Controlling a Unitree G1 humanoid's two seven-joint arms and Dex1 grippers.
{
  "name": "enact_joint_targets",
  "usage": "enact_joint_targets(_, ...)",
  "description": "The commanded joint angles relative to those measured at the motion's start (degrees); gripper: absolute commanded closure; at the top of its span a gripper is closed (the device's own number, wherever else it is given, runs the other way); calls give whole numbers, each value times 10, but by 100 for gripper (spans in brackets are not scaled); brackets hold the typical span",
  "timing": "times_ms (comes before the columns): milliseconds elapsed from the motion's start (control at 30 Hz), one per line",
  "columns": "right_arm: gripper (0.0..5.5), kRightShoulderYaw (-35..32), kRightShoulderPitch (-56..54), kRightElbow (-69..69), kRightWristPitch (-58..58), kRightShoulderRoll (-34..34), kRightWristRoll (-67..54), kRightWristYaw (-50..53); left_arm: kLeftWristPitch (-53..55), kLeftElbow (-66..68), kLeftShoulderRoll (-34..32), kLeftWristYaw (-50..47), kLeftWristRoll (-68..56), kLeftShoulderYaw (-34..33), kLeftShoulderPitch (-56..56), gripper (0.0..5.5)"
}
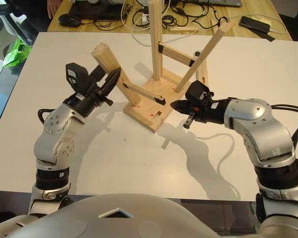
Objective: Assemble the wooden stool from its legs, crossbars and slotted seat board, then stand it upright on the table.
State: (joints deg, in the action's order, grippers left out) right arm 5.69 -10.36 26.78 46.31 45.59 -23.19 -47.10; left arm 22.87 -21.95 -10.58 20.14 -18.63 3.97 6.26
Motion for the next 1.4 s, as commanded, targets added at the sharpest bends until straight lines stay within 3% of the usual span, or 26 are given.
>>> enact_joint_targets(33,550,6,1,2,-4,-2,3,3,-6,-12,10,-15,-7,-18,33,361)
enact_joint_targets(233,550,7,1,0,-9,-3,6,8,21,-41,-17,52,-37,27,14,361)
enact_joint_targets(367,550,8,1,0,-10,-4,5,11,77,36,-26,-19,14,2,38,361)
enact_joint_targets(733,550,9,1,4,-10,-9,4,19,44,3,-20,18,-12,5,38,361)
enact_joint_targets(900,550,9,2,6,-10,-11,3,22,53,14,-36,16,14,21,38,433)
enact_joint_targets(1133,550,9,3,6,-11,-11,3,22,45,24,-54,13,46,45,38,434)
enact_joint_targets(1300,550,11,2,6,-11,-10,3,19,161,33,-18,-20,-34,1,39,436)
enact_joint_targets(1400,550,11,3,6,-12,-9,3,19,121,34,-64,-10,34,49,42,443)
